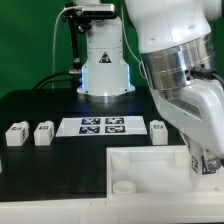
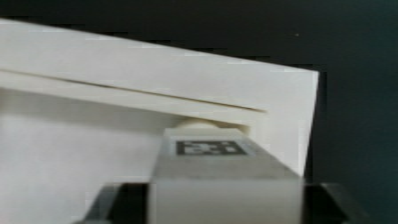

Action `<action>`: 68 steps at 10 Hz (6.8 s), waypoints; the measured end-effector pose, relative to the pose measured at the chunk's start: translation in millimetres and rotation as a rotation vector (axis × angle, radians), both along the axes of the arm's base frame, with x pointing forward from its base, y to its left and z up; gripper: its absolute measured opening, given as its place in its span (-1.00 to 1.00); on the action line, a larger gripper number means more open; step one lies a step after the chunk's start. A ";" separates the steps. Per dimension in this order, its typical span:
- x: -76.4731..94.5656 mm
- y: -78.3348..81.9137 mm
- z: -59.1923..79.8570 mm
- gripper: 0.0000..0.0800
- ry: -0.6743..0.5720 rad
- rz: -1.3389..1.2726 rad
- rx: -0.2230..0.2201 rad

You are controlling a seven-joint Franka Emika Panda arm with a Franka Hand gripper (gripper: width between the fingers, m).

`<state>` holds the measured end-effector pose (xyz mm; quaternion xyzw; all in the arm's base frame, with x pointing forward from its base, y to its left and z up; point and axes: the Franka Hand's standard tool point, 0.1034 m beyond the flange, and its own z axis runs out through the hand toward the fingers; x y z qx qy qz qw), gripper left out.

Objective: Assemble one leg

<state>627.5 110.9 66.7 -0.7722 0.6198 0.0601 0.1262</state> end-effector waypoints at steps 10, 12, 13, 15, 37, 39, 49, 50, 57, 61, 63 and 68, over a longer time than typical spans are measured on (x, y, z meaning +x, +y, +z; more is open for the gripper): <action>-4.7 6.0 -2.6 0.62 -0.245 1.225 -0.168; -5.1 7.8 -2.8 0.30 -0.237 1.179 -0.162; -5.1 7.7 -2.9 -0.04 -0.236 1.176 -0.162; -5.6 4.2 -4.3 -0.26 -0.191 0.979 -0.154; 3.5 2.9 0.9 0.62 -0.267 1.337 -0.192; 3.5 2.8 0.9 -0.01 -0.266 1.327 -0.191; -0.3 -1.1 0.5 -0.26 0.062 -0.104 -0.063; -0.8 -1.8 0.2 -0.26 0.082 -0.194 -0.056; -3.3 2.7 1.7 0.55 -0.045 0.298 -0.093; -4.1 2.0 -0.7 0.62 -0.156 0.841 -0.158; -4.4 5.4 -1.0 0.62 -0.204 1.119 -0.193; -4.5 5.5 -1.5 -0.26 -0.193 1.057 -0.188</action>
Offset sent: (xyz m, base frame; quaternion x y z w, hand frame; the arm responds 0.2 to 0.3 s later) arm -0.0141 0.0079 0.0022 -0.0920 0.1162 -0.4127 0.8987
